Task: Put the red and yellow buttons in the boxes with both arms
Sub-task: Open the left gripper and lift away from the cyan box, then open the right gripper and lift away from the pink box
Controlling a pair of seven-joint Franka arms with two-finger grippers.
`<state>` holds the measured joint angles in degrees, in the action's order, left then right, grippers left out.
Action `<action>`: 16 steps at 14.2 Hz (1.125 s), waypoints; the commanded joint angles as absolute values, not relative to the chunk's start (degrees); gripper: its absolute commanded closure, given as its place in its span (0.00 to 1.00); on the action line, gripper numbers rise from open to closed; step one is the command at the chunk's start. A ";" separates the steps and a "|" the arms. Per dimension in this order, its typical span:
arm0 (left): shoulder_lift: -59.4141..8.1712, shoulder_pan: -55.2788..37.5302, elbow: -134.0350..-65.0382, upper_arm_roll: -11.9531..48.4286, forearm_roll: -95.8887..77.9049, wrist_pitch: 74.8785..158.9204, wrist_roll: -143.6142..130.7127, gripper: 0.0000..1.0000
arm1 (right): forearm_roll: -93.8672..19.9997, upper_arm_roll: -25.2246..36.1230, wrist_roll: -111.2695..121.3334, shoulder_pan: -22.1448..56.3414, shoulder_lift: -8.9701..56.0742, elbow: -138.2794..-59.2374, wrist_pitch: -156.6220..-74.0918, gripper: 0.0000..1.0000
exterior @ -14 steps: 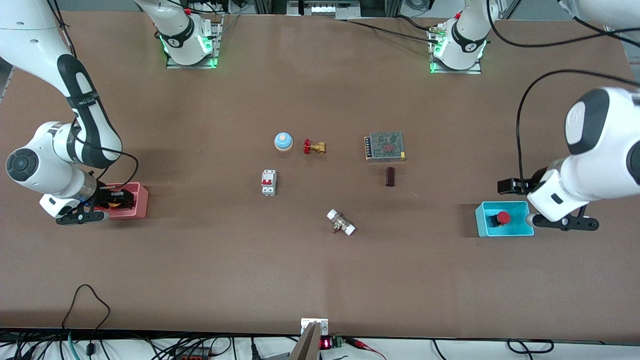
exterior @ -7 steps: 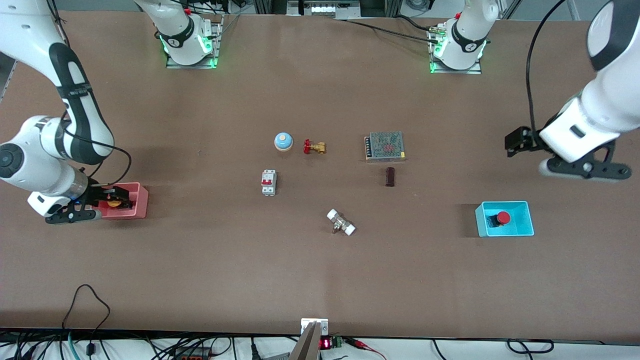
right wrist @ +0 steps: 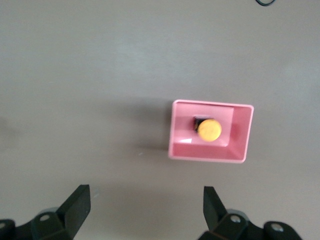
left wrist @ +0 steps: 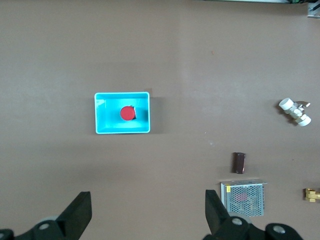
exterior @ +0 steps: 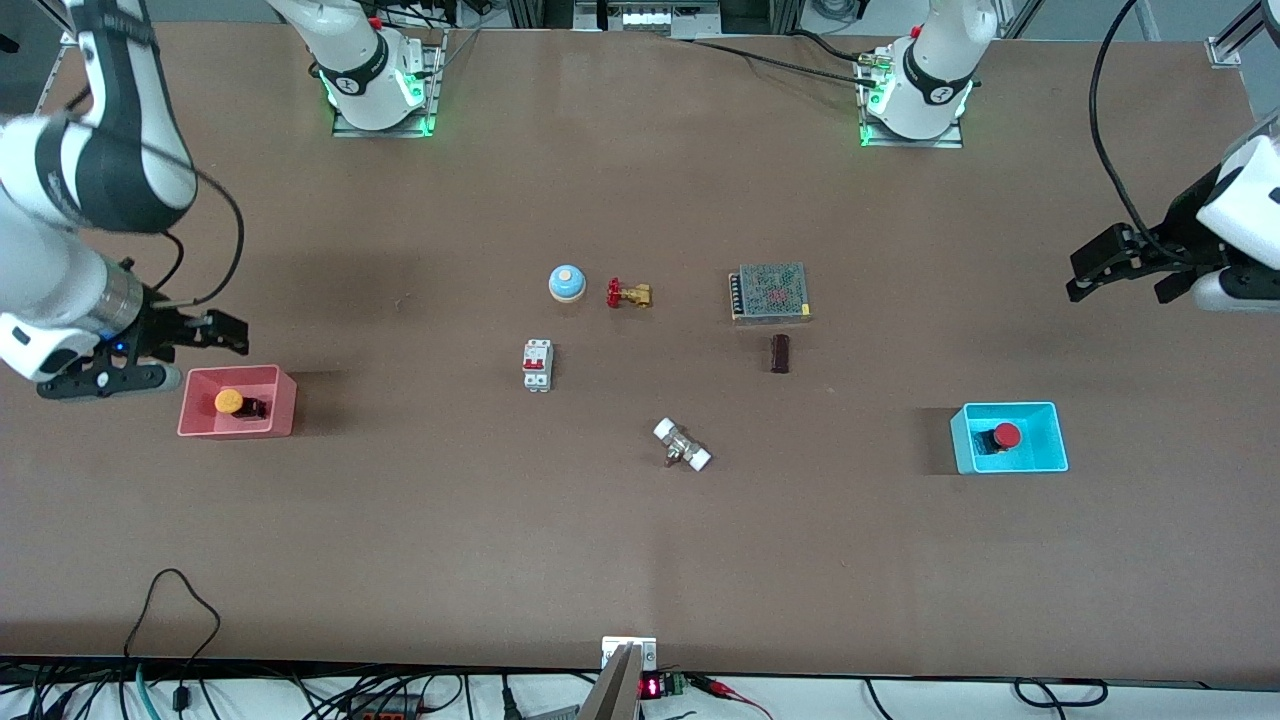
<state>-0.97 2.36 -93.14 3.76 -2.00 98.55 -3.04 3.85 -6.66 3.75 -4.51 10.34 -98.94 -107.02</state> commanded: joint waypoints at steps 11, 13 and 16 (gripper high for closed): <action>-0.26 1.76 -94.57 3.78 1.76 94.04 -2.20 0.00 | 2.11 -2.81 1.76 1.85 9.14 -86.49 -90.79 0.00; -0.88 1.15 -93.34 3.87 1.41 94.22 -2.11 0.00 | 2.02 -2.81 1.76 1.50 9.32 -85.79 -88.70 0.00; -1.14 1.05 -94.22 4.83 1.76 94.22 -2.20 0.00 | 2.02 -2.81 1.67 1.76 9.58 -85.34 -88.07 0.00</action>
